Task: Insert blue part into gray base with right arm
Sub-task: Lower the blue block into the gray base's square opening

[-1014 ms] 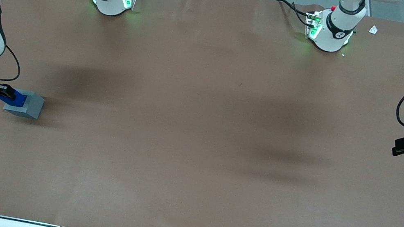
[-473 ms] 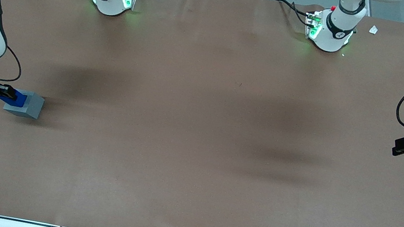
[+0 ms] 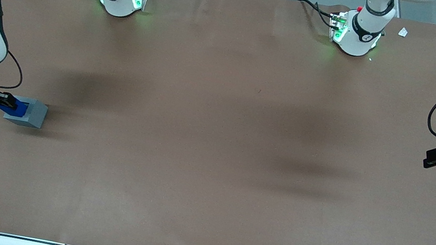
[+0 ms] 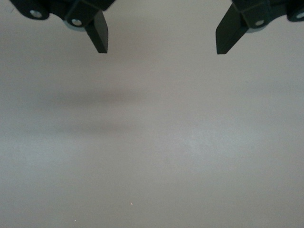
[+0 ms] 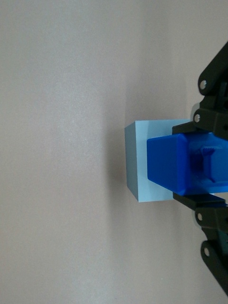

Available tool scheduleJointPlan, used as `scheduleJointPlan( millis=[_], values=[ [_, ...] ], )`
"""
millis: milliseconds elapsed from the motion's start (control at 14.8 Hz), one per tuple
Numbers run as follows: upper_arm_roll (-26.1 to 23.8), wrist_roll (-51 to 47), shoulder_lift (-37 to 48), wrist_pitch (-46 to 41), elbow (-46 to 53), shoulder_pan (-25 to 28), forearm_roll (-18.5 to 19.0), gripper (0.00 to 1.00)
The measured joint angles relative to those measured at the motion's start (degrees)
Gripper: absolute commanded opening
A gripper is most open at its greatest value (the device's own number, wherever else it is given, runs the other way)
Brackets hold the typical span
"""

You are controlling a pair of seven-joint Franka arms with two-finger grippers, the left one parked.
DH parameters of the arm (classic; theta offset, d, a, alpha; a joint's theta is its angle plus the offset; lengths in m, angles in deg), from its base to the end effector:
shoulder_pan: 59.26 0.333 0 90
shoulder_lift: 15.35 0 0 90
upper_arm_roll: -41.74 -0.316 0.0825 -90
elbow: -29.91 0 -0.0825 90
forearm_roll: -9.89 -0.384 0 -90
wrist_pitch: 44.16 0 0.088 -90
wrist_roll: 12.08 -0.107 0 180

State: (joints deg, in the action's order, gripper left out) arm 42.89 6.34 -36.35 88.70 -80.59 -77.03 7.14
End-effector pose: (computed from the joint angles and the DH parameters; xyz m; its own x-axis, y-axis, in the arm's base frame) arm 0.5899 -0.2006 0.3010 0.9987 -0.0398 0.0313 -0.0392 -0.9990 -0.0199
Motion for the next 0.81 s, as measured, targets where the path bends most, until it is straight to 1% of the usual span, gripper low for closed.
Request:
scheduleJointPlan(
  millis=[812],
  values=[
    [0.0,0.0,0.0,-1.8,0.3,0.0,0.0,0.29]
  ],
)
